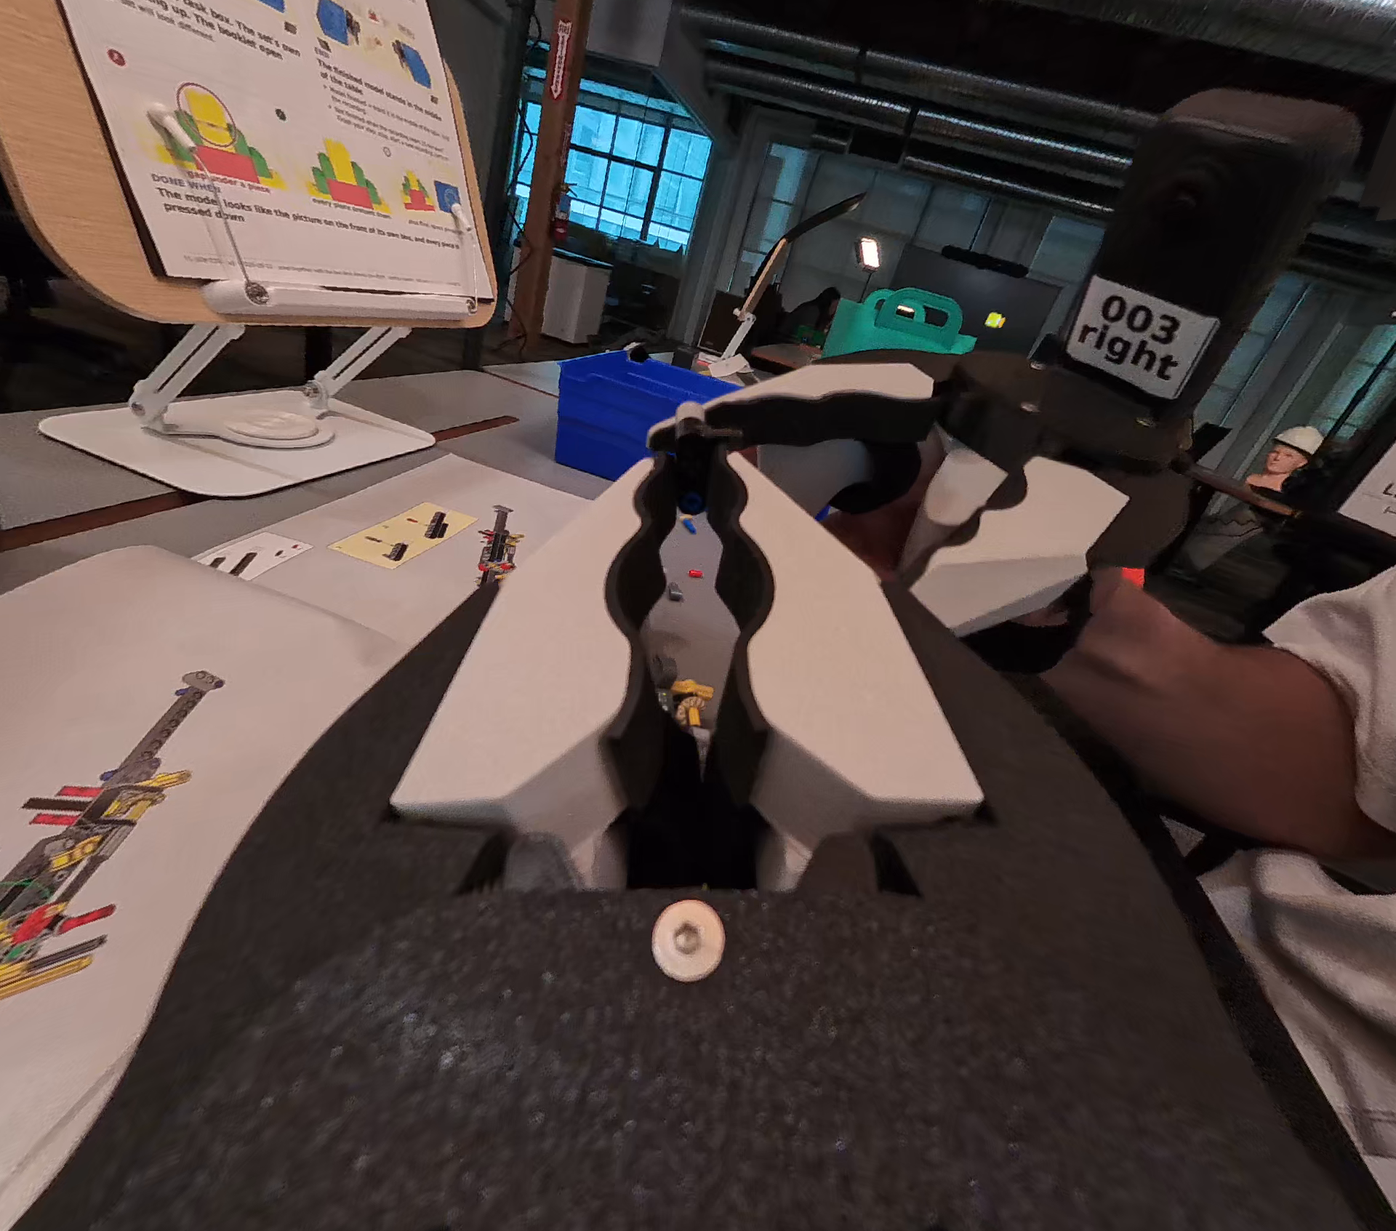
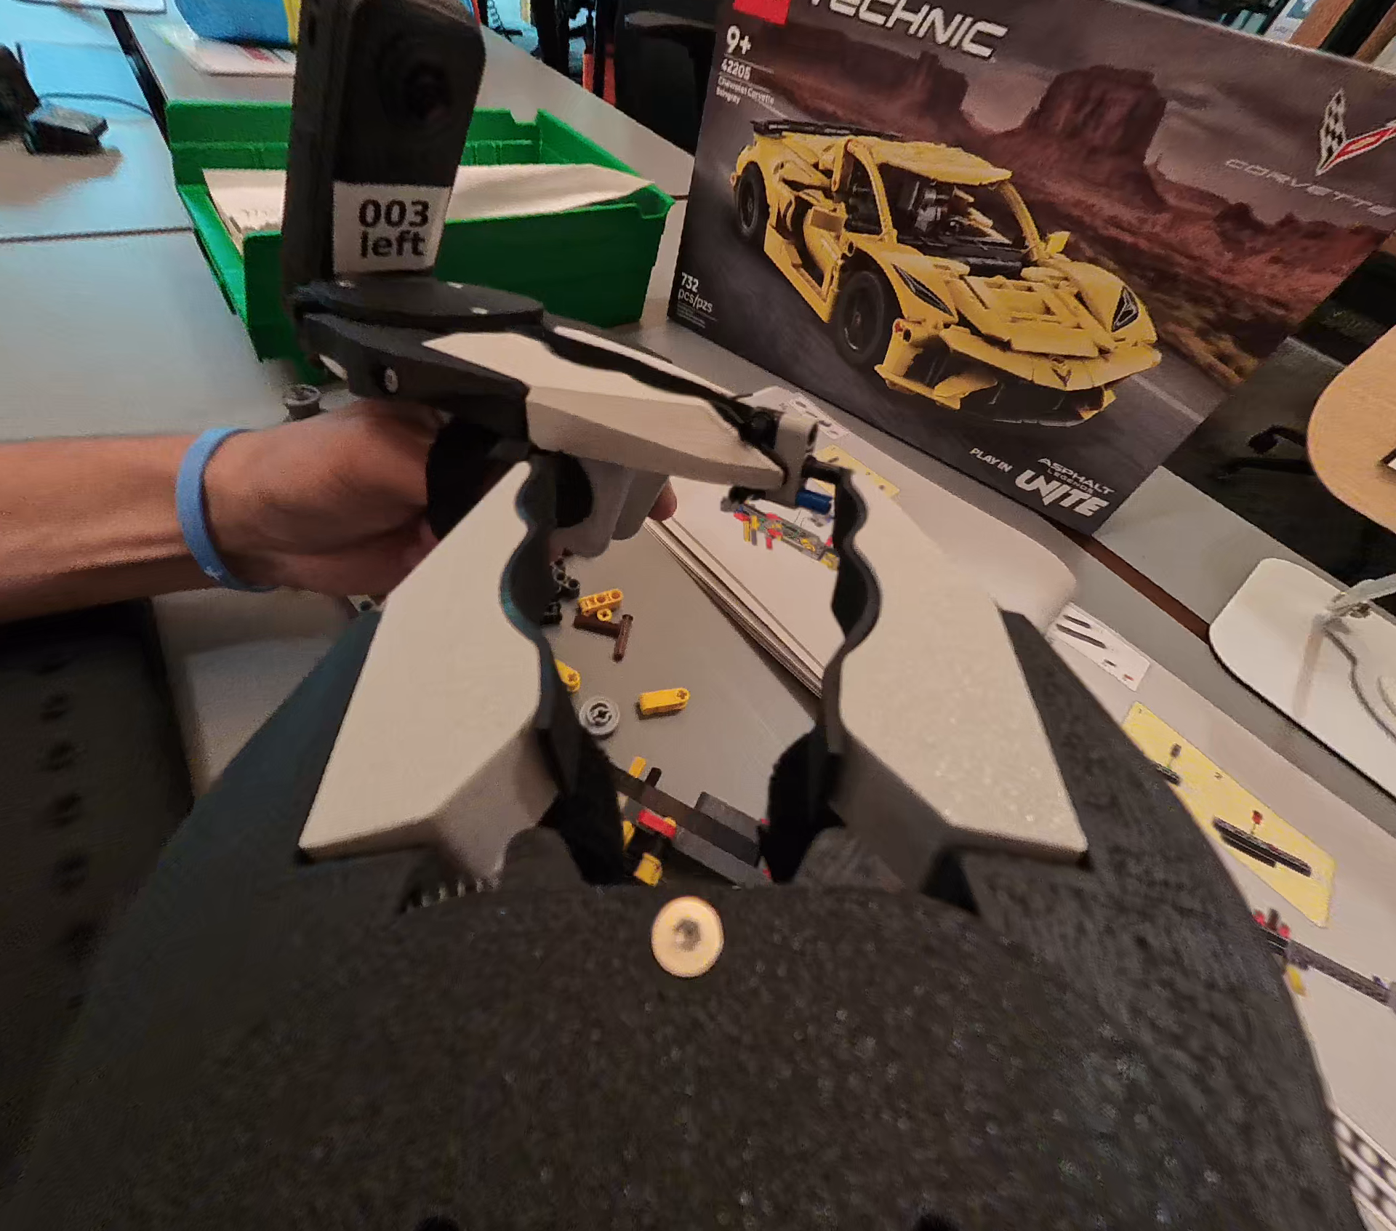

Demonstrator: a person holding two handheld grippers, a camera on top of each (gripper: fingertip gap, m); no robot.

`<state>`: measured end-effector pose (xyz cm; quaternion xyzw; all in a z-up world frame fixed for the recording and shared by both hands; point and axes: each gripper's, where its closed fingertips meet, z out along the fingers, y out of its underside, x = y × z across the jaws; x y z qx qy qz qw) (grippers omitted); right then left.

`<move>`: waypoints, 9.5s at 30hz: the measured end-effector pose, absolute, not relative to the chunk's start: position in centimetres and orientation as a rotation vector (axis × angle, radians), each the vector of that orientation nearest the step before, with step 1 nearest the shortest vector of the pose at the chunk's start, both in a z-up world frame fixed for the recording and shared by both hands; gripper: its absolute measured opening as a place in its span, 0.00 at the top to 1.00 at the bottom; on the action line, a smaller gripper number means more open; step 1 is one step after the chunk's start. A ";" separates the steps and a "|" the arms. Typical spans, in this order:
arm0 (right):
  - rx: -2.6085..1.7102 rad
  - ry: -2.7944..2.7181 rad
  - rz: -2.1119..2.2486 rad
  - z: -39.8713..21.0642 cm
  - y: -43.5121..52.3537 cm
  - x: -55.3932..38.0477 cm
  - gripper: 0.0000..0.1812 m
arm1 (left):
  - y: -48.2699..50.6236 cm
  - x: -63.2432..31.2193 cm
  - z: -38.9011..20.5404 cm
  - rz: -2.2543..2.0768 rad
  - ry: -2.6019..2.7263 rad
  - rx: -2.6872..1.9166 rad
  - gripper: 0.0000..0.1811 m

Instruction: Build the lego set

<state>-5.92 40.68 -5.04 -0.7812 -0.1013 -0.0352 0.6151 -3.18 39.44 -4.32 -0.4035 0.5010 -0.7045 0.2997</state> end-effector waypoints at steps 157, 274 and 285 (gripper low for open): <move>-2.021 -0.167 -0.350 -16.8 34.2 -2.7 0.98 | 34.2 -4.6 -19.8 -0.871 2.116 -1.299 0.83; -1.814 0.082 0.271 -13.1 33.6 -3.8 0.99 | 33.0 -3.6 -15.5 -1.087 1.919 -1.250 0.88; -2.130 -0.079 0.510 -15.5 32.8 -5.2 0.93 | 33.3 -4.3 -16.5 -0.589 2.004 -0.746 0.88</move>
